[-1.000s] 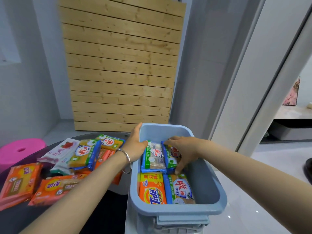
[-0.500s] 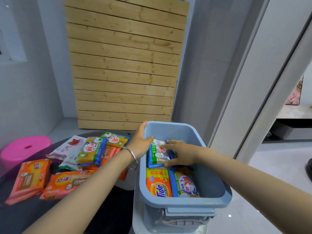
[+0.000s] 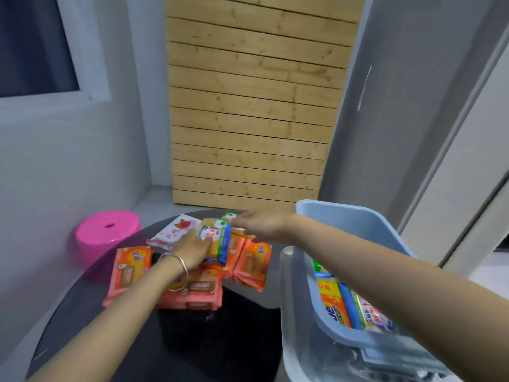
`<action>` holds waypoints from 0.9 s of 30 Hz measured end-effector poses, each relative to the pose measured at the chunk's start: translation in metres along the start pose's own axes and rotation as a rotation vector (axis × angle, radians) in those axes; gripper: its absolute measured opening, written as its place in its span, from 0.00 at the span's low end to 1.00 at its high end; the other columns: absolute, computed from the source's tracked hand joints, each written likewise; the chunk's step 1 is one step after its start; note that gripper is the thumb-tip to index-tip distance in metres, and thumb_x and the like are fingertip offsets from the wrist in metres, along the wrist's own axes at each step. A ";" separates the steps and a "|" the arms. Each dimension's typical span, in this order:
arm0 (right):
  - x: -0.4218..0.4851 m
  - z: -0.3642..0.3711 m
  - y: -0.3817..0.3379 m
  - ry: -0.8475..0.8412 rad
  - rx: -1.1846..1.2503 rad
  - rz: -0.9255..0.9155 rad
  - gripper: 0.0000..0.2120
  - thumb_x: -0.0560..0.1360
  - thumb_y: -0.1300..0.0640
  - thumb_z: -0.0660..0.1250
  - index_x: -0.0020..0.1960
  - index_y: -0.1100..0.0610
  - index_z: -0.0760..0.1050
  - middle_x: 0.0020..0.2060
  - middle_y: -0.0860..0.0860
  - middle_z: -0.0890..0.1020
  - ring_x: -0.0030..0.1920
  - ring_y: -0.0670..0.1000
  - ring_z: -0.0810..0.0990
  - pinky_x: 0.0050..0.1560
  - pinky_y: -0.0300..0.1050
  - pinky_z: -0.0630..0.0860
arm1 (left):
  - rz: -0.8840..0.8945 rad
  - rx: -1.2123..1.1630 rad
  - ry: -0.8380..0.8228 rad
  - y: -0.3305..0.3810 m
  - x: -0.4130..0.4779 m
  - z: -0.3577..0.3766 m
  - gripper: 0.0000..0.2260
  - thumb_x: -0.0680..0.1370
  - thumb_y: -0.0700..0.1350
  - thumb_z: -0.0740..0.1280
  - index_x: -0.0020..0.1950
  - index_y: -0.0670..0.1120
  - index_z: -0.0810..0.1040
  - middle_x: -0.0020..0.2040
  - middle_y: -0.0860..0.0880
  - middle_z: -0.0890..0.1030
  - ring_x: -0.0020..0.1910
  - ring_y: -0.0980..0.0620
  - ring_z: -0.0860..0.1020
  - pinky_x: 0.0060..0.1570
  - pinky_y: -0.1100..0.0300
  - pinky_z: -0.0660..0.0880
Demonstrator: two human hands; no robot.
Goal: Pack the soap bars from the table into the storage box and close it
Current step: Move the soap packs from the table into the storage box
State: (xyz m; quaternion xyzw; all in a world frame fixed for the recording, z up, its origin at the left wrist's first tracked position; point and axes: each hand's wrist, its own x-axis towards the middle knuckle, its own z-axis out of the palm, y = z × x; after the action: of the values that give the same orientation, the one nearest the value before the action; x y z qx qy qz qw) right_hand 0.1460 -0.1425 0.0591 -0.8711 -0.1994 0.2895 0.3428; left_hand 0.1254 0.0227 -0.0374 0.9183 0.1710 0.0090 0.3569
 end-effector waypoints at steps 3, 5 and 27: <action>0.028 0.023 -0.009 0.002 0.041 0.178 0.30 0.81 0.45 0.52 0.78 0.58 0.52 0.78 0.53 0.56 0.77 0.52 0.55 0.74 0.49 0.56 | -0.016 0.276 -0.065 -0.015 0.010 0.004 0.20 0.80 0.47 0.53 0.70 0.43 0.66 0.68 0.38 0.71 0.65 0.40 0.71 0.62 0.53 0.67; 0.038 0.035 -0.011 0.024 0.065 0.249 0.30 0.82 0.45 0.50 0.78 0.60 0.50 0.78 0.54 0.55 0.77 0.55 0.54 0.73 0.48 0.56 | -0.023 0.249 -0.042 -0.016 0.012 0.007 0.19 0.81 0.48 0.49 0.67 0.42 0.70 0.67 0.39 0.73 0.65 0.41 0.71 0.62 0.53 0.66; -0.077 -0.085 0.023 0.346 0.630 -0.063 0.28 0.72 0.56 0.72 0.68 0.54 0.65 0.52 0.55 0.84 0.43 0.53 0.84 0.41 0.44 0.84 | 0.468 -0.947 -0.133 0.135 -0.080 -0.002 0.18 0.77 0.43 0.63 0.66 0.49 0.65 0.59 0.47 0.77 0.51 0.57 0.77 0.44 0.74 0.76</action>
State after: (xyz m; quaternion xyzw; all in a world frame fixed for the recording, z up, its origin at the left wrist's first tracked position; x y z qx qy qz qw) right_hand 0.1456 -0.2409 0.1217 -0.7524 -0.0662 0.1743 0.6318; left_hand 0.0916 -0.0942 0.0618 0.6688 -0.0844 0.1066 0.7309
